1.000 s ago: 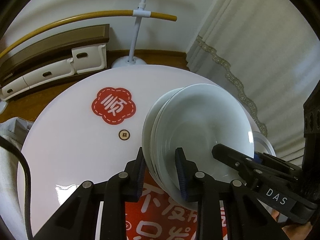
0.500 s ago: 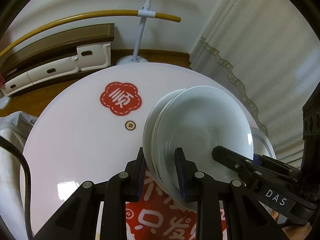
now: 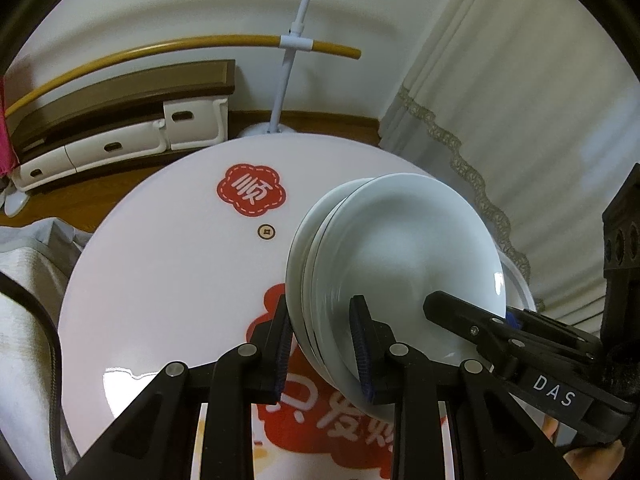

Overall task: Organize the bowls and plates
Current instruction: 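Carry the bowl stack over the grey-rimmed plate stack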

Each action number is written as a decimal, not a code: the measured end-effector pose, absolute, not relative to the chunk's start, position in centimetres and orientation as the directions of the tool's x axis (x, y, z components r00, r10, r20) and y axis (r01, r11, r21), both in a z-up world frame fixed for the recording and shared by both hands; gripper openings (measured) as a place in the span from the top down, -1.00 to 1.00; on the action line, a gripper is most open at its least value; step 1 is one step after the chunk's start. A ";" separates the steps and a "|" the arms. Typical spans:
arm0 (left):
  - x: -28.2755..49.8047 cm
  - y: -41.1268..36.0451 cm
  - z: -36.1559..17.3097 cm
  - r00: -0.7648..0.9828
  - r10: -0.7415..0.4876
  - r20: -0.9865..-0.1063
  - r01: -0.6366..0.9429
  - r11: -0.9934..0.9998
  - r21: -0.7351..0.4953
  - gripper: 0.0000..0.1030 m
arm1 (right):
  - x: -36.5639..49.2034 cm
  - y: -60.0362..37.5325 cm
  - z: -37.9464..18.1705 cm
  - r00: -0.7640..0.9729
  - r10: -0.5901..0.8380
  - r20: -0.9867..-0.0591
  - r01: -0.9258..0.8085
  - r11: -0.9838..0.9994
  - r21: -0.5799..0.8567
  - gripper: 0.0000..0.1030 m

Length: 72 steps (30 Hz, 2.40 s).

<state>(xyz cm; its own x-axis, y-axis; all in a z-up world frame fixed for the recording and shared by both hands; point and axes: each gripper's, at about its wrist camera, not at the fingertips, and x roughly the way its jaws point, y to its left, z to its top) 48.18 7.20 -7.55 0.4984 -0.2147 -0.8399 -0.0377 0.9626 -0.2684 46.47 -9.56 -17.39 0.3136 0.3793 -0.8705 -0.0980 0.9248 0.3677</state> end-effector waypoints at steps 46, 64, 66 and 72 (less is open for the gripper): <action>46.1 -11.3 -5.5 0.462 -0.284 -0.840 0.146 0.959 -0.244 0.54 | 39.1 -25.5 -14.3 0.406 0.305 -0.861 0.038 0.936 0.350 0.43; 48.0 -12.2 -8.2 0.417 -0.290 -0.862 0.141 0.957 -0.254 0.54 | 39.5 -26.0 -16.5 0.360 0.300 -0.883 0.067 0.936 0.346 0.43; 48.1 -12.2 -8.4 0.414 -0.289 -0.863 0.138 0.957 -0.255 0.54 | 39.6 -25.8 -16.6 0.356 0.299 -0.886 0.070 0.936 0.344 0.43; 48.6 -12.2 -8.9 0.404 -0.290 -0.868 0.134 0.957 -0.257 0.54 | 39.9 -25.6 -17.1 0.338 0.299 -0.892 0.075 0.937 0.342 0.43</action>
<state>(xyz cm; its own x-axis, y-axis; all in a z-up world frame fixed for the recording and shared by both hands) 48.64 -12.20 -8.86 0.4044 -0.2896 -0.8675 0.1336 0.9571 -0.2573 39.95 -25.58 -17.14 0.3382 0.2991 -0.8923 0.0752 0.9365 0.3425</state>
